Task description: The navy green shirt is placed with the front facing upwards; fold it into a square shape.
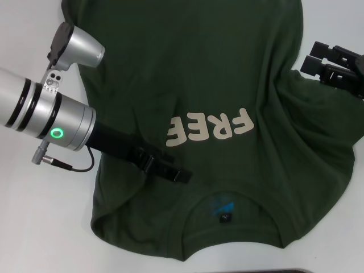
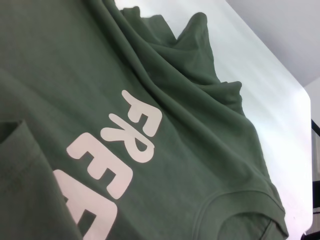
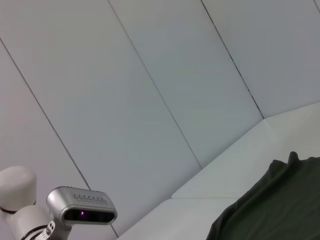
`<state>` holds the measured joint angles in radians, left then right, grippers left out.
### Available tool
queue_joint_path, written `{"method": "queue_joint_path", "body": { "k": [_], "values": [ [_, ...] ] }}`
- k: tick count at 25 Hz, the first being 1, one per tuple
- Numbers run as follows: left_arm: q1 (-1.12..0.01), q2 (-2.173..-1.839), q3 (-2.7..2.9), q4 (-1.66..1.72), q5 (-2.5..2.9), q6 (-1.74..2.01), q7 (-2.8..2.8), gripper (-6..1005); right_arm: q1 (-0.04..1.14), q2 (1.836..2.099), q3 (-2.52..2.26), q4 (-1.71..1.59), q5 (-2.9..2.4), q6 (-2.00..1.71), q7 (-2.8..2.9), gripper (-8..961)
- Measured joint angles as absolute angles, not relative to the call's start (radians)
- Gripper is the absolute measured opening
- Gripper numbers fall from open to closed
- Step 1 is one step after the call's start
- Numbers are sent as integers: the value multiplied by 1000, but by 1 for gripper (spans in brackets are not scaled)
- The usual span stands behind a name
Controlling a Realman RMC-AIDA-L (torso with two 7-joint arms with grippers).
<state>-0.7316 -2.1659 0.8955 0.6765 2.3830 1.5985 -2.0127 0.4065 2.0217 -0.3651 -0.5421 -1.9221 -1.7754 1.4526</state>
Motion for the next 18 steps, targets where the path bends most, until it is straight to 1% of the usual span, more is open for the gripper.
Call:
{"method": "queue_joint_path", "body": {
  "k": [8,18],
  "values": [
    [-722,-2160,884,708,2360,1588,-1998,711,406,2022,-365,-542,-1922,-1773,1453,911],
    [-719,-2155,877,716,2370,1458,-2012,709,404,2023,-365,-536,-1922,-1769,1438,912]
  ]
}}
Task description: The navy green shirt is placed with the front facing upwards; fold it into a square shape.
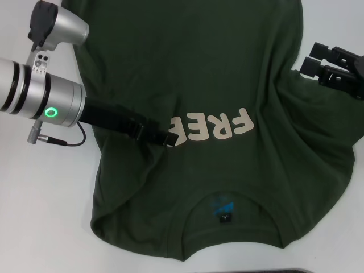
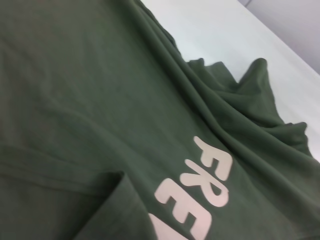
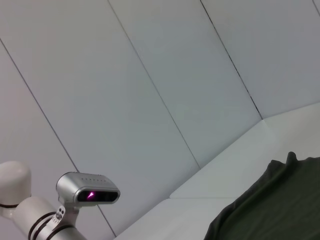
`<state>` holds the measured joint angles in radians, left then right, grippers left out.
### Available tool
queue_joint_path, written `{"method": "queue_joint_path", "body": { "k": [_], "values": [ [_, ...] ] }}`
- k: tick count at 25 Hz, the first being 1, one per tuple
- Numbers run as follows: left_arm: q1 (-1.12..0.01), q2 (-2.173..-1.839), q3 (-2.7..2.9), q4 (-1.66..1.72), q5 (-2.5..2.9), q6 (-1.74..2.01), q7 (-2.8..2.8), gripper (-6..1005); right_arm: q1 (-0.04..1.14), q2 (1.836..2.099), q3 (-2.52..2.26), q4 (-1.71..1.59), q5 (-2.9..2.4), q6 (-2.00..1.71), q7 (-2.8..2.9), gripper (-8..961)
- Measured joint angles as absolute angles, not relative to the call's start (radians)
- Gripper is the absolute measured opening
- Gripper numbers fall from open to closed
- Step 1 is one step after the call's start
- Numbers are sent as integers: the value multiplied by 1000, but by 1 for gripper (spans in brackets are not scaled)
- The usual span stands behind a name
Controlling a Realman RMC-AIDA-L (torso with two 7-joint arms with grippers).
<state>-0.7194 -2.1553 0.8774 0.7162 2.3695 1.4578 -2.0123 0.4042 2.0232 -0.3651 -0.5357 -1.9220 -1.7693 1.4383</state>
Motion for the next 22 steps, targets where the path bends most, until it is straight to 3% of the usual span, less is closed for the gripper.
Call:
{"method": "queue_joint_path", "body": {
  "k": [22],
  "values": [
    [-720,-2159,858,705,2361,1241,-2042,707,397,2023,-363,-532,-1922,-1763,1441,911]
  ]
}}
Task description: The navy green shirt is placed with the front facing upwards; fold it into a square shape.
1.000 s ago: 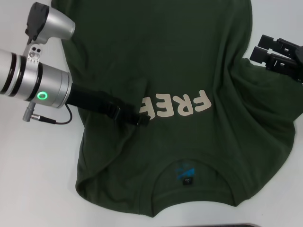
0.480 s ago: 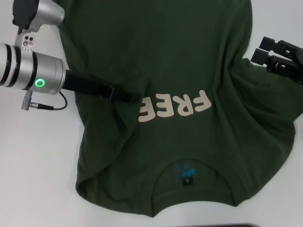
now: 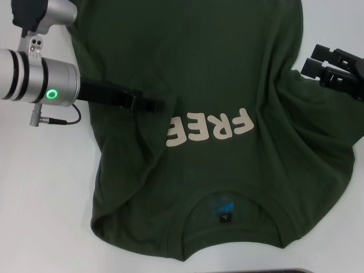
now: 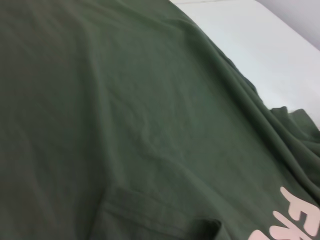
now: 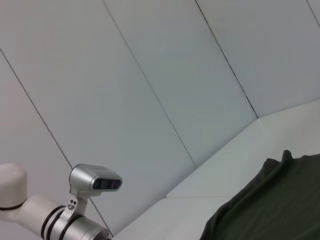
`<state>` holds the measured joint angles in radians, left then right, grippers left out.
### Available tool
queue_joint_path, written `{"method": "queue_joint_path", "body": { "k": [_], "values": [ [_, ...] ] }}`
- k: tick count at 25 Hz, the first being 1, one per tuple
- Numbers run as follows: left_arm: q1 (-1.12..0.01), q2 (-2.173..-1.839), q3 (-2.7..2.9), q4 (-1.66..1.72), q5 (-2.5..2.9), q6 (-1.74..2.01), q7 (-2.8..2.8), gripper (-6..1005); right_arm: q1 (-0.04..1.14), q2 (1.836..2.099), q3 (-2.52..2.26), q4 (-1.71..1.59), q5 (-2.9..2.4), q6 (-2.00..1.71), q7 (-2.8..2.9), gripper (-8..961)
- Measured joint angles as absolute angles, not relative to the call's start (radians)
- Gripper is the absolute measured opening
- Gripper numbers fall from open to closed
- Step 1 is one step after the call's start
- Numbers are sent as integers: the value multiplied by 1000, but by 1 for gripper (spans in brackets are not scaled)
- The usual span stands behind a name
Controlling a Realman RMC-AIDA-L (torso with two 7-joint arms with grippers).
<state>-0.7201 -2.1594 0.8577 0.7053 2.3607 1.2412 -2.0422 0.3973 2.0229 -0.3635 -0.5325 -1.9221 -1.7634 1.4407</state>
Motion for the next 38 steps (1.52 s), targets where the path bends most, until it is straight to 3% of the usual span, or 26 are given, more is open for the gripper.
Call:
{"method": "queue_joint_path", "body": {
  "k": [38],
  "values": [
    [-733,-2165,863,637,2303,1225,-1977,717,396,2022,-364,-532,-1922,-1769,1448,911]
  ]
}}
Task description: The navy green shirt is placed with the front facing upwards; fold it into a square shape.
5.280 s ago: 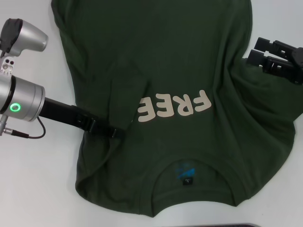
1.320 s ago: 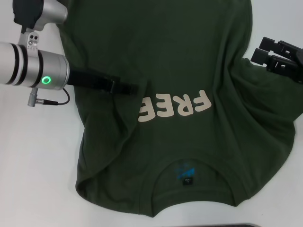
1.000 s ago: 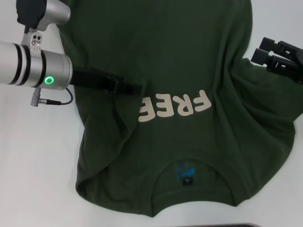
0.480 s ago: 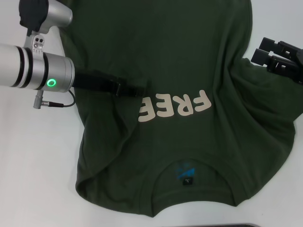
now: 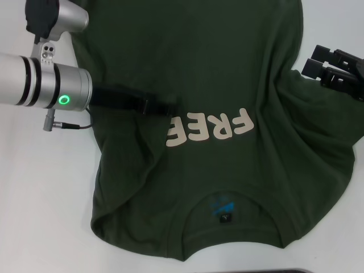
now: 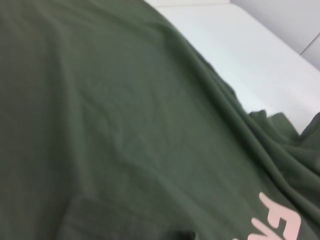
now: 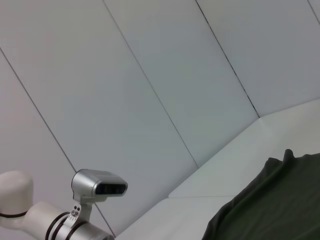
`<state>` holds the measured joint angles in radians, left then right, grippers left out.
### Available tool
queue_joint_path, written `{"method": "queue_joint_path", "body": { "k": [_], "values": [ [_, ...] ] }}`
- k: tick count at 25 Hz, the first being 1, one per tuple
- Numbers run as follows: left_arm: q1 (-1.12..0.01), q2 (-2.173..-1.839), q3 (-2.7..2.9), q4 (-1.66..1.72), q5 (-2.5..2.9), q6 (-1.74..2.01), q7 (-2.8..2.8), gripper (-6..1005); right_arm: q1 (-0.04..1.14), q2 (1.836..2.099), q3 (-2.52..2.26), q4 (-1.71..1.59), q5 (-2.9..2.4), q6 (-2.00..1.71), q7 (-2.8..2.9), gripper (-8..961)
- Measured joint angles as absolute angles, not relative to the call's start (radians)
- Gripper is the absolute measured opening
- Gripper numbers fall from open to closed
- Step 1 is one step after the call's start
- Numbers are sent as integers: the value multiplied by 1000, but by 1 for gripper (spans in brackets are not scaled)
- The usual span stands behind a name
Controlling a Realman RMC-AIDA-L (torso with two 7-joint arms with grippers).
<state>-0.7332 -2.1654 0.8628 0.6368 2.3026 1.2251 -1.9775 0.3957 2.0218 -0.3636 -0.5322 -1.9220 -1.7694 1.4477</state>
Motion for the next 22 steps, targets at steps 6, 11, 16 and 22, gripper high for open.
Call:
{"method": "queue_joint_path", "body": {
  "k": [6,11,16,22],
  "values": [
    [-735,-2166,863,634,2275,1215,-1941,723,396,2022,-364,-532,-1922,-1770,1448,911],
    [-737,-2167,864,616,2271,1176,-1910,729,394,2022,-364,-532,-1922,-1770,1448,911],
    [-738,-2169,864,591,2270,1127,-1878,734,395,2023,-364,-532,-1922,-1771,1448,911],
    [-740,-2169,867,569,2269,1106,-1860,740,396,2023,-364,-532,-1922,-1772,1447,911]
  ]
}}
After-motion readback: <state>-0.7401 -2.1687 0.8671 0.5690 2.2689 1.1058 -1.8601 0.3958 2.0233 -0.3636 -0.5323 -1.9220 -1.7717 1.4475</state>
